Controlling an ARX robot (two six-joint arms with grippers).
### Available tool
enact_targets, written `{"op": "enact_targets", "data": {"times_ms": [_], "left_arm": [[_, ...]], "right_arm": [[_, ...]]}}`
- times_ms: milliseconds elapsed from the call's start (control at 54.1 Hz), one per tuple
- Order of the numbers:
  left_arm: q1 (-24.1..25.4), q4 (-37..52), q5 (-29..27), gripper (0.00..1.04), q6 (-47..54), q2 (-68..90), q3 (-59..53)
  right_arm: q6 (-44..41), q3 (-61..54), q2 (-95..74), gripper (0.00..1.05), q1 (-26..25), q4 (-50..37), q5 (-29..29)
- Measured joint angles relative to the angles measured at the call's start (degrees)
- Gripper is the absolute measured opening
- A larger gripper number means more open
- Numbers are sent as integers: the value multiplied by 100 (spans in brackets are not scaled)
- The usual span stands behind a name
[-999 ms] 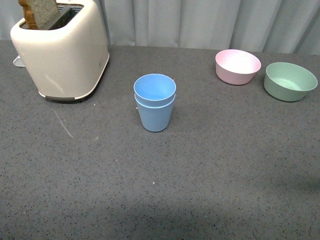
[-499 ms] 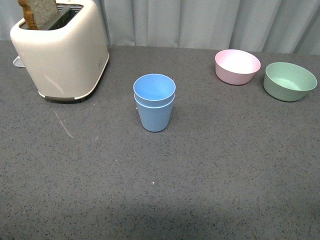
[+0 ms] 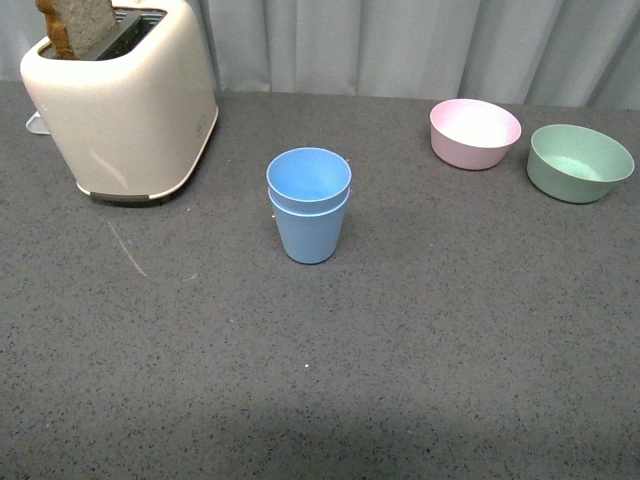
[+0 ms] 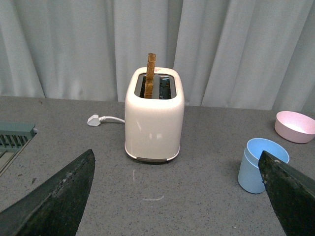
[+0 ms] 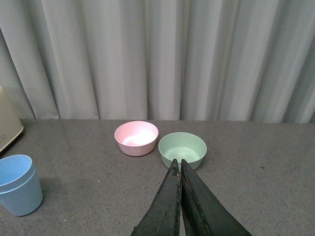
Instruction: Stack blue cups with both arms
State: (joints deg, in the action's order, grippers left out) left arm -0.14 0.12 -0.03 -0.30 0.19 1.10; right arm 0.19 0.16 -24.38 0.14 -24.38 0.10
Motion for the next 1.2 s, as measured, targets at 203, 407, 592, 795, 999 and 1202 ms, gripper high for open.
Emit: {"op": "enact_targets", "data": {"times_ms": [203,407,592,795,999,1202], "left_arm": [[0,0,2,98,0,0,0],[0,0,0,98,0,0,0],[0,0,0,98,0,0,0],[0,0,0,98,0,0,0],[0,-2,-4,98,0,2,0],[0,-4,0,98,0,0,0]], "right_arm": [[-2,0,466,1,0,455,0],[-2,0,863,1,0,839,0],[-2,0,1139,1,0,1121,-2],[-2,0,1410,1,0,1390,-2],[-7,4,2371,1,0,2402,-20],[-11,4,2409,36,0,2428,-20]]}}
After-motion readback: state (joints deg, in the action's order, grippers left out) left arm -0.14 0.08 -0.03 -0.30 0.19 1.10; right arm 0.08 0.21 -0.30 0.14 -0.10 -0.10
